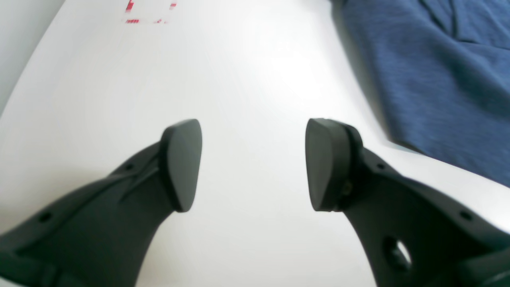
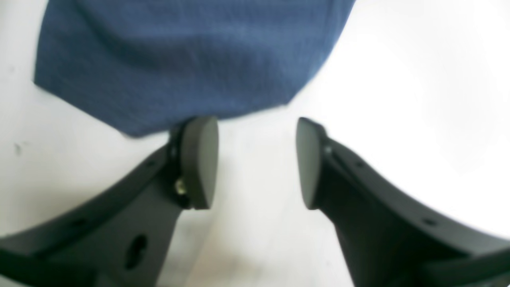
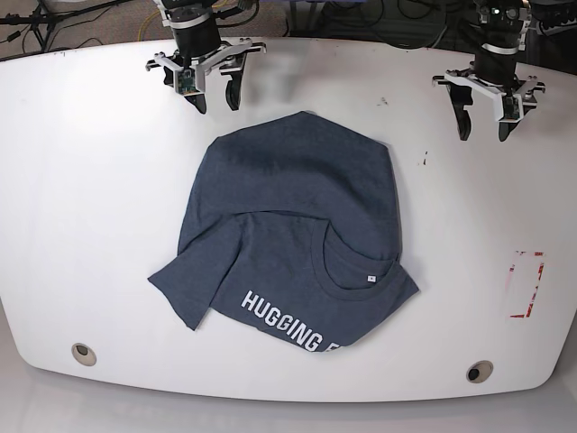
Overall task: Fold the T-shirt properly
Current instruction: 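Lower both open grippers toward the blue T-shirt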
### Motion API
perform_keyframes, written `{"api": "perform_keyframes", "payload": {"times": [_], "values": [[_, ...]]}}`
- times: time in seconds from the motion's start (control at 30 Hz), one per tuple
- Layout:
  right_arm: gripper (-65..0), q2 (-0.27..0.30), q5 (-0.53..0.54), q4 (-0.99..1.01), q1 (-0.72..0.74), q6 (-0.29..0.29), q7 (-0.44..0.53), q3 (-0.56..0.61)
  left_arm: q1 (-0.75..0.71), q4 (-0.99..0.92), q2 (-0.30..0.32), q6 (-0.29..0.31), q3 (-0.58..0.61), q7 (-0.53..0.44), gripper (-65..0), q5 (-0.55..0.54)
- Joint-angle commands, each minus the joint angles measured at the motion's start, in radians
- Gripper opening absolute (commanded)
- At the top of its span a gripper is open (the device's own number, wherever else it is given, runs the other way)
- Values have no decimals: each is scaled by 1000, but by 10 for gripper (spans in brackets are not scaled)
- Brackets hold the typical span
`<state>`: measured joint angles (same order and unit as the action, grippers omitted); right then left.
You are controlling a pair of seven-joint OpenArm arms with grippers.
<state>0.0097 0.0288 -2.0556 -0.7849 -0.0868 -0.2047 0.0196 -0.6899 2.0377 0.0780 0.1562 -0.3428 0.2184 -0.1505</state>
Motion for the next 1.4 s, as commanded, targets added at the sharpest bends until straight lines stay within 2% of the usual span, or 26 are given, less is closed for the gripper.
{"api": "perform_keyframes", "payload": {"times": [0.0, 0.2, 0.53, 0.67, 0.73, 0.93, 1.37], "values": [[-291, -13, 3, -14, 28, 1, -6, -5, 32, 10, 7, -1, 3, -40, -259, 0], [-265, -20, 1, -15, 65, 1, -41, -11, 63, -8, 7, -3, 11, -42, -246, 5], [-267, -6, 0, -3, 133, -7, -72, -12, 89, -2, 6, -3, -24, -59, -214, 9], [-267, 8, 2, 24, 154, -5, -81, 0, 90, -1, 10, -2, -33, -62, -207, 12], [-265, 40, 3, 78, 179, 2, -83, 26, 93, 2, 19, -1, -37, -62, -208, 17], [-263, 59, 3, 105, 194, 4, -85, 45, 98, -3, 22, -1, -36, -61, -214, 18], [-258, 27, 9, 106, 229, 6, -70, -28, 126, -54, 26, -3, 38, -42, -232, 18]]}}
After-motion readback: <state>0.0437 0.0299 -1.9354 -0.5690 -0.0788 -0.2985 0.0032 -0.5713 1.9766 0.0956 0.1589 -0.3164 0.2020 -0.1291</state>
